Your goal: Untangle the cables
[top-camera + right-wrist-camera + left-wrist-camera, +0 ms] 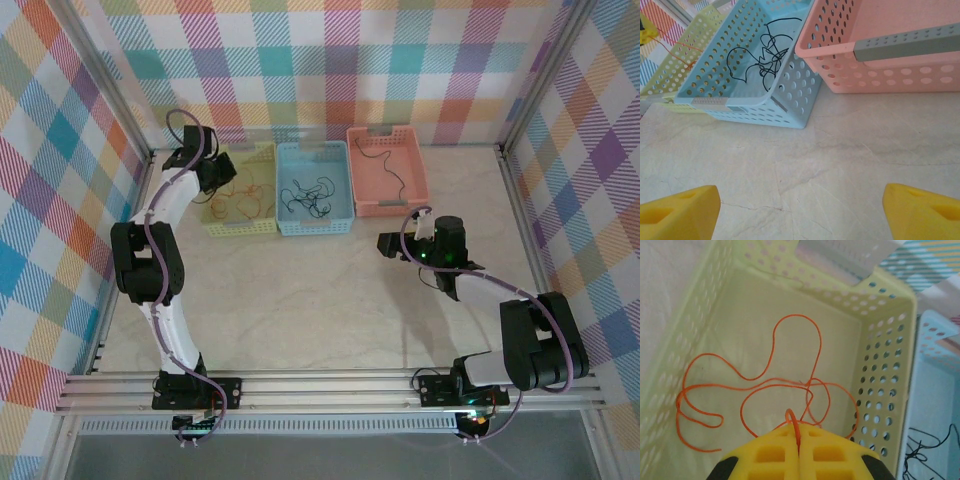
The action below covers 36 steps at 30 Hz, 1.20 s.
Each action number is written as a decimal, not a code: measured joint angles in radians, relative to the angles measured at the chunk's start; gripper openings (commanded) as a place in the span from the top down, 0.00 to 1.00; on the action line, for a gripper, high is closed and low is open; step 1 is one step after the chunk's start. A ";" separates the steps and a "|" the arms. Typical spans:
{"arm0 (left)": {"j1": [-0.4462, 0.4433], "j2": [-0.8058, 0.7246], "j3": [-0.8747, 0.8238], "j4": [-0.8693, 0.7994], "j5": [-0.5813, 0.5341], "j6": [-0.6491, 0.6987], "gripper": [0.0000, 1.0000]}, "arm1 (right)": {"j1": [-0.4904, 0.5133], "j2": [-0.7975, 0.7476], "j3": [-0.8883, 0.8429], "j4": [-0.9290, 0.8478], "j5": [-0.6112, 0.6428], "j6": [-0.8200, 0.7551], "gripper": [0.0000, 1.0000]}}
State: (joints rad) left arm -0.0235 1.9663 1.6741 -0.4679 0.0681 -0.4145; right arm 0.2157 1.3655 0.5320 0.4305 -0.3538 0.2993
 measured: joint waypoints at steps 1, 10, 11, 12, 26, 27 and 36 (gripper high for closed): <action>0.000 0.000 -0.002 -0.001 0.001 -0.010 1.00 | 0.000 0.000 0.000 0.000 0.000 0.000 0.15; 0.000 -0.071 -0.184 0.064 0.073 -0.086 0.35 | 0.000 0.000 0.000 0.003 -0.006 0.001 0.14; 0.000 -0.086 -0.215 0.067 0.077 -0.090 0.32 | 0.000 0.000 0.000 0.004 -0.006 0.000 0.14; 0.000 -0.109 -0.257 0.072 0.080 -0.096 0.26 | 0.000 -0.001 0.000 0.005 -0.006 0.000 0.13; -0.014 -0.924 -0.723 0.205 -0.029 -0.098 0.00 | 0.003 -0.143 -0.021 0.061 0.008 0.000 0.03; -0.014 -0.963 -0.746 0.217 -0.035 -0.093 0.00 | 0.003 -0.170 -0.021 0.053 0.016 -0.002 0.02; -0.040 -1.201 -1.110 0.523 -0.220 0.063 0.00 | 0.008 -0.412 -0.058 -0.002 0.279 -0.108 0.00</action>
State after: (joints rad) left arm -0.0631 0.7650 0.5640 0.0551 -0.1516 -0.3515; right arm 0.2241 0.9531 0.4744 0.4282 -0.0746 0.1917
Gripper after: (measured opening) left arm 0.997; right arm 0.997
